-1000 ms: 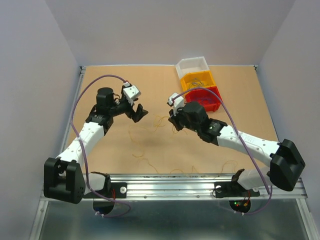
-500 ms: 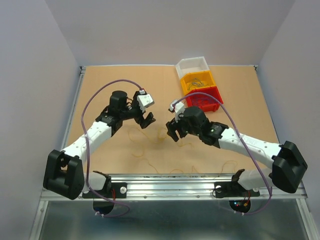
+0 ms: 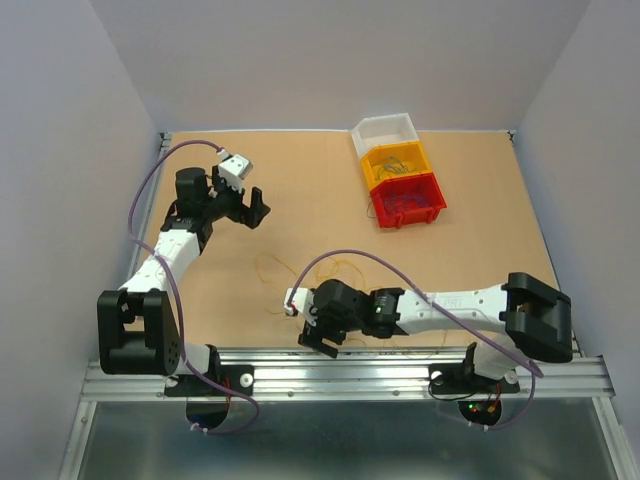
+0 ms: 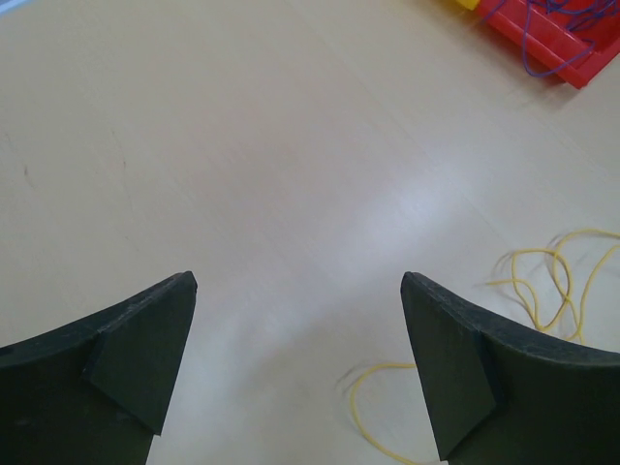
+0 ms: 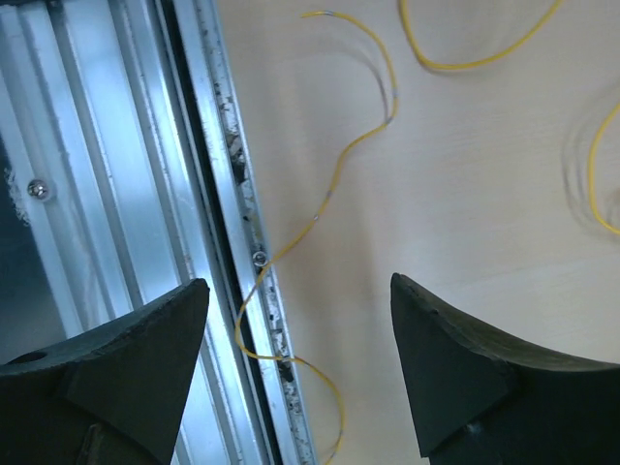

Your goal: Untangle the cables

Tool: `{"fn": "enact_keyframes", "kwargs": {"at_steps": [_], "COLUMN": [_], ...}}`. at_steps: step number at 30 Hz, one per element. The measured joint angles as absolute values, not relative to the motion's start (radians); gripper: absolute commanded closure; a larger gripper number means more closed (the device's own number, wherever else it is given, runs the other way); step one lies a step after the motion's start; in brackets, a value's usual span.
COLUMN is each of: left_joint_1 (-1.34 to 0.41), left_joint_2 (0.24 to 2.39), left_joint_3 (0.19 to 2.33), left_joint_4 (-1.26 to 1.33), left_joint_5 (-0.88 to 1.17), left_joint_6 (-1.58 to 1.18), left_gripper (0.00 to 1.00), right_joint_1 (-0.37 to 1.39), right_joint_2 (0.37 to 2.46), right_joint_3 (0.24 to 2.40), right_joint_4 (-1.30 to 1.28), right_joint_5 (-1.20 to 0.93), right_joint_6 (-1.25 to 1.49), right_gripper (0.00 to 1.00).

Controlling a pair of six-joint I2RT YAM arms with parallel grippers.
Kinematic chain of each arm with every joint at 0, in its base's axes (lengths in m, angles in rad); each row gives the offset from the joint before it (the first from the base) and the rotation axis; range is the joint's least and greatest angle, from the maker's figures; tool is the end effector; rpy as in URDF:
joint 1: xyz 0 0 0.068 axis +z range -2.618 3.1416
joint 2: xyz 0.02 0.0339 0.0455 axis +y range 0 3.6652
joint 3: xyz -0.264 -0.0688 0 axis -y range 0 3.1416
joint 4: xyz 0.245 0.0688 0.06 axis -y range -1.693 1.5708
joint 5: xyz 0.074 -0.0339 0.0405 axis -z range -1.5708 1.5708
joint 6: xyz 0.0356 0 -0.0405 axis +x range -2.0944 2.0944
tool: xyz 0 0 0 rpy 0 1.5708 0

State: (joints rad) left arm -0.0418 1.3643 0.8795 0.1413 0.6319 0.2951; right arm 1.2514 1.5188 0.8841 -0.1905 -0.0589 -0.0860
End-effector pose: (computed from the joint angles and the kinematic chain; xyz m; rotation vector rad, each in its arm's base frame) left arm 0.3062 -0.0339 0.2762 0.7183 1.7241 -0.4283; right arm 0.0964 0.2983 0.1997 -1.5630 1.9319 0.5959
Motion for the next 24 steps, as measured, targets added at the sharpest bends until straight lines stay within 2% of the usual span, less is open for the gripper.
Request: {"fn": "enact_keyframes", "kwargs": {"at_steps": [8, 16, 21, 22, 24], "left_joint_1": [-0.038, -0.037, -0.036, -0.035, -0.035], "left_joint_2": [1.364, 1.364, 1.364, 1.364, 1.364], "left_joint_3": [0.879, 0.879, 0.879, 0.879, 0.879], "left_joint_4": [0.152, 0.155, 0.159, 0.159, 0.16], "left_joint_5": [0.643, 0.643, 0.644, 0.645, 0.646], "left_joint_6": [0.268, 0.26, 0.259, 0.259, 0.258], "left_gripper": [0.01, 0.01, 0.01, 0.01, 0.01], "right_joint_1": [1.305, 1.306, 1.333, 1.343, 1.369], "right_joint_2": [1.557, 1.615, 1.615, 1.615, 1.612], "right_joint_3": [0.883, 0.854, 0.851, 0.851, 0.849], "right_joint_4": [-0.191, -0.194, -0.194, -0.194, -0.193], "right_joint_5": [0.062, 0.148, 0.171, 0.18, 0.195], "right_joint_6": [0.001, 0.071, 0.089, 0.092, 0.096], "right_gripper": [0.2, 0.42, 0.43, 0.49, 0.53]}}
